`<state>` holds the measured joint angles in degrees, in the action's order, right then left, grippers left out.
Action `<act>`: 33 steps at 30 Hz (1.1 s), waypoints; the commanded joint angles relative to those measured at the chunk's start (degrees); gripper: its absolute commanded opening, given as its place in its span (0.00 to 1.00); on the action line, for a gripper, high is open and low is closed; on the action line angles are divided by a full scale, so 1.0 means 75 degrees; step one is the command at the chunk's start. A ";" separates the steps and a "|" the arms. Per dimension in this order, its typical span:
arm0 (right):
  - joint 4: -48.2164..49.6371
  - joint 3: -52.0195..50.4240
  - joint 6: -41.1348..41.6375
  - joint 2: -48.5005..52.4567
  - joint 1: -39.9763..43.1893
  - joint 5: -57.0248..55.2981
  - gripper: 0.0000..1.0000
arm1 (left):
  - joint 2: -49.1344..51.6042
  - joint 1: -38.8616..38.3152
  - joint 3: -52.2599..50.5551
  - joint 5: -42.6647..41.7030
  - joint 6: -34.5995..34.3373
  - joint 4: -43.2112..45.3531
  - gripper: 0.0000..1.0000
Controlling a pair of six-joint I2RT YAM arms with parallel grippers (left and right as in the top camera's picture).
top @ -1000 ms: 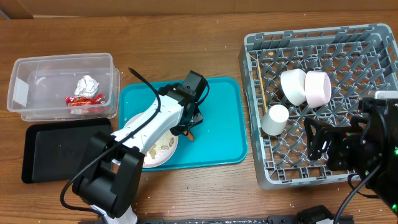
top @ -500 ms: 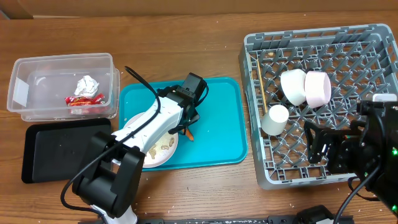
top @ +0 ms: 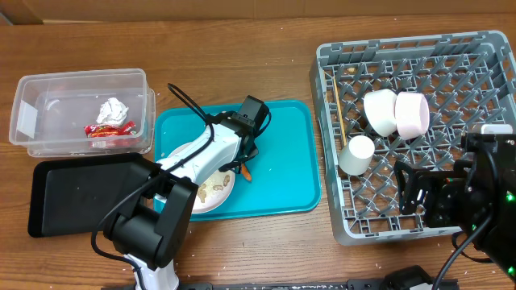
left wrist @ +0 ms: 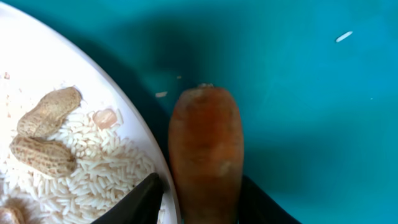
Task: Sort waste into correct bins and load items into the dishwasher
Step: 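Reach the left gripper down to the carrot beside the plate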
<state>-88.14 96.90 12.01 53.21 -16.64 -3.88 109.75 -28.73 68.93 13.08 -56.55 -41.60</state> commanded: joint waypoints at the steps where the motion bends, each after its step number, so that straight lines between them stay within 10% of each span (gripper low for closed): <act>1: -0.0009 -0.0015 0.0003 -0.0015 -0.0020 -0.0067 1.00 | 0.0029 0.0099 0.0262 -0.0169 0.0551 -0.0259 0.48; 8: -0.0038 -0.0015 0.0003 -0.0015 -0.0020 -0.0070 1.00 | -0.0050 0.0125 0.1443 -0.0128 0.0609 -0.1658 0.58; 33: -0.0300 -0.0015 0.0003 -0.0015 -0.0020 -0.0070 1.00 | 0.0880 0.0134 0.0970 -0.0245 0.1504 -0.0119 0.49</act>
<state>-90.28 96.90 11.97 53.21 -16.64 -3.88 115.15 -27.88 76.40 14.17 -49.65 -43.64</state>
